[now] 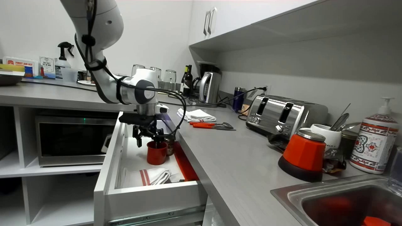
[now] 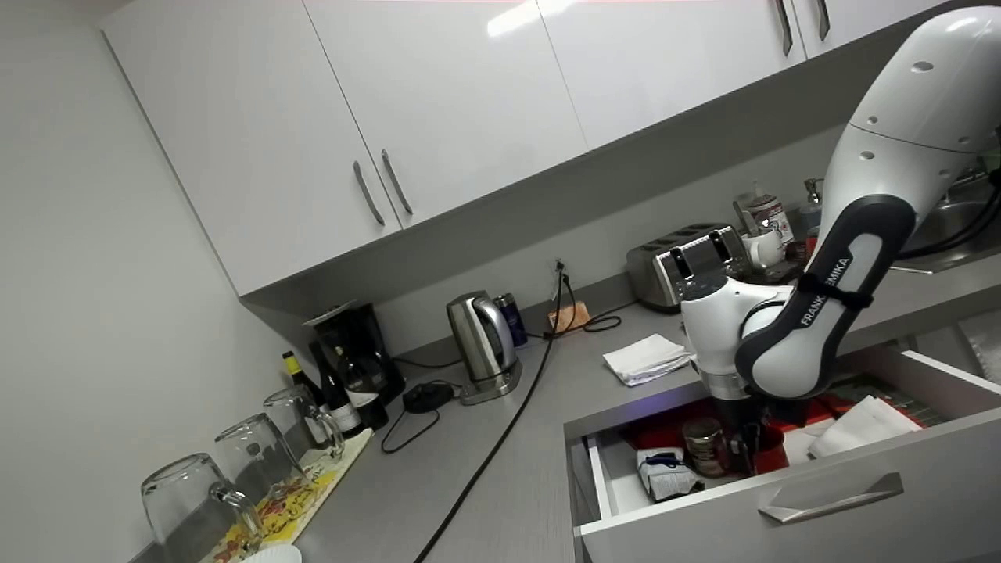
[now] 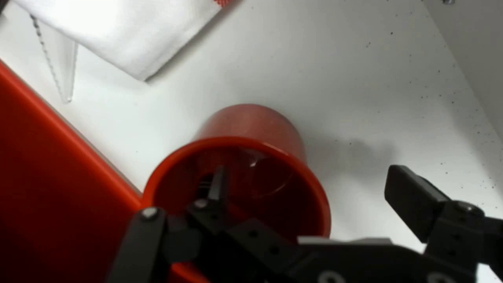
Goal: Open the topmost drawer, remove a red mug from it, put the mug on the counter, and then close the drawer
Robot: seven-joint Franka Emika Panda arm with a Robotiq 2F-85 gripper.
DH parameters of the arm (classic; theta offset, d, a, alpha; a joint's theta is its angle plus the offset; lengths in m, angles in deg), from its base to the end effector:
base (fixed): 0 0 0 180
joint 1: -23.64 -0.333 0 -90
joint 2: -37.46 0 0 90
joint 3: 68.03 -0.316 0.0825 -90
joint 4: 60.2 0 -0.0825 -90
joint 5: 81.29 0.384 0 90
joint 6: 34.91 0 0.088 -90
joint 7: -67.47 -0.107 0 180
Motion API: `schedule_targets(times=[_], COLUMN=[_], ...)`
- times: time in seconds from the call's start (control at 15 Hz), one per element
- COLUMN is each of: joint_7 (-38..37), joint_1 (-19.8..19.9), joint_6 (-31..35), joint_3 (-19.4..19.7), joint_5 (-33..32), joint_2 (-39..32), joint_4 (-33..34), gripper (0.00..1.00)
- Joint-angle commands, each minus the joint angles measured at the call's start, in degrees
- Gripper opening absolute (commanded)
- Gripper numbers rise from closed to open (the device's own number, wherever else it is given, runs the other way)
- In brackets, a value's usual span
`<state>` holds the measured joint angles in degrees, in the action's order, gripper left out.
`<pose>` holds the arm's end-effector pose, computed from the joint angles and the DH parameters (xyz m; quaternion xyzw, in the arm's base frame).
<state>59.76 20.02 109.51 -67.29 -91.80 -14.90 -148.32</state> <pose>0.7026 0.0384 0.1162 0.9970 0.0333 0.0395 0.0574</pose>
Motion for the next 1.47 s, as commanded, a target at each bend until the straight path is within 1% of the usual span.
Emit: schedule_targets(times=[0.0, 0.07, 0.13, 0.27, 0.47, 0.73, 0.8, 1.0, 1.13, 1.4], joint_7=[0.9, 0.9, 0.6, 0.4, 0.3, 0.1, 0.2, 0.1, -0.3, -0.5], joint_1=[-1.2, -1.3, -1.7, -2.1, -2.4, -2.6, -2.6, -2.9, -3.8, -6.6], joint_6=[-3.1, -3.3, -3.3, -3.6, -3.8, -3.7, -3.6, -3.5, -2.4, 3.5], joint_3=[0.1, 0.0, 0.1, 0.2, 0.3, 0.5, 0.6, 1.0, 1.9, 3.5], joint_5=[2.1, 2.2, 2.1, 2.1, 2.0, 1.9, 1.8, 1.4, 0.3, -2.5], joint_2=[-2.5, -2.8, -3.0, -3.3, -3.4, -3.2, -3.1, -2.9, -1.2, 6.5], joint_4=[3.5, 3.8, 4.0, 4.6, 5.0, 5.1, 5.1, 4.7, 2.6, -5.0], gripper=[0.72, 0.69, 0.68, 0.55, 0.31, 0.02, 0.0, 0.01, 0.01, 0.01])
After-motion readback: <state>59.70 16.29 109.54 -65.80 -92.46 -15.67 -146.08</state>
